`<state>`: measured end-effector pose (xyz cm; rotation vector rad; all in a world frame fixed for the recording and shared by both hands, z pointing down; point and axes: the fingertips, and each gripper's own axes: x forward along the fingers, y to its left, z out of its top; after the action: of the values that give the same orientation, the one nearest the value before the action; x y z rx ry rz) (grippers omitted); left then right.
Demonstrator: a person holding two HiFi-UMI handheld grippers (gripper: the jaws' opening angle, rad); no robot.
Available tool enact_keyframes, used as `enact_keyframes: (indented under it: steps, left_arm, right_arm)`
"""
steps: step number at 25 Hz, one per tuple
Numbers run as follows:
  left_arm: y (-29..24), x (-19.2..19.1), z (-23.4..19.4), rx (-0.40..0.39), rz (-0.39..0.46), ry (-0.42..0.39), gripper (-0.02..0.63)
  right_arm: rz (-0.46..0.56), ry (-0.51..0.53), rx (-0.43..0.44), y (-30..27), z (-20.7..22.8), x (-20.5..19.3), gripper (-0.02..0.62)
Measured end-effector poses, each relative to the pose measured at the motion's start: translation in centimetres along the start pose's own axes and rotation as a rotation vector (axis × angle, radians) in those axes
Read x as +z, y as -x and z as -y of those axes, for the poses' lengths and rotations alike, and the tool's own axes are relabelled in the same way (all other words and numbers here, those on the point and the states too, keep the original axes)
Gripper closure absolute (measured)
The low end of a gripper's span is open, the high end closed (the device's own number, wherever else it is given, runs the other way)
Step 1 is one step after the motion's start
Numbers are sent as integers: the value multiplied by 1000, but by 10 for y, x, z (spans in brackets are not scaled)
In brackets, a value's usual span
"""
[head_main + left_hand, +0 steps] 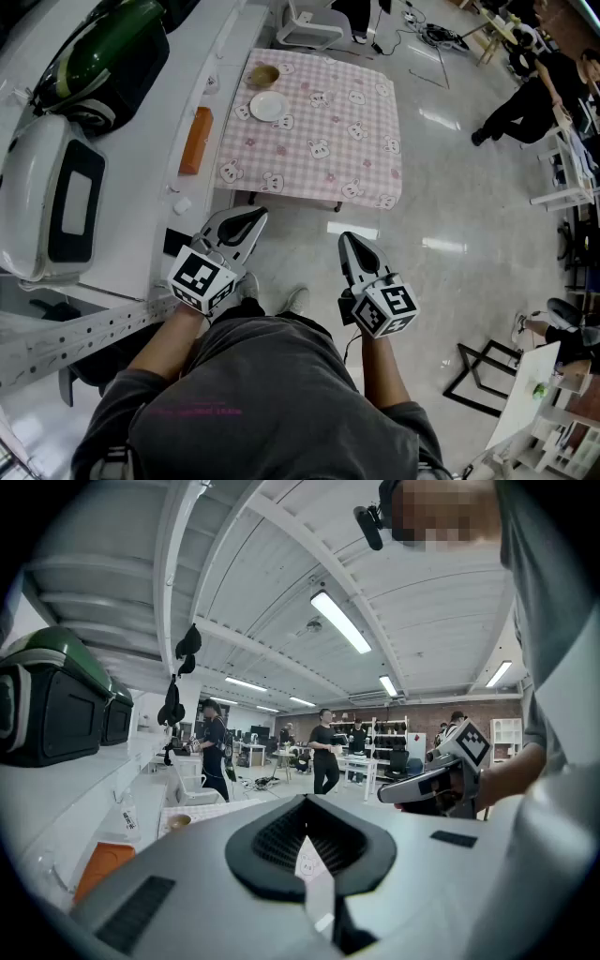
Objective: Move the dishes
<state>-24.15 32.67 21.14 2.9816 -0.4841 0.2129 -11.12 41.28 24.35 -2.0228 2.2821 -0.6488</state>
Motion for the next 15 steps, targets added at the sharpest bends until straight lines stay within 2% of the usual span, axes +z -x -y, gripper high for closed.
enact_keyframes:
  steps: [15]
  left_arm:
    - [-2,0,-2,1,-5,-3,606]
  right_arm:
    - [5,-1,5,-6,-1,4,592]
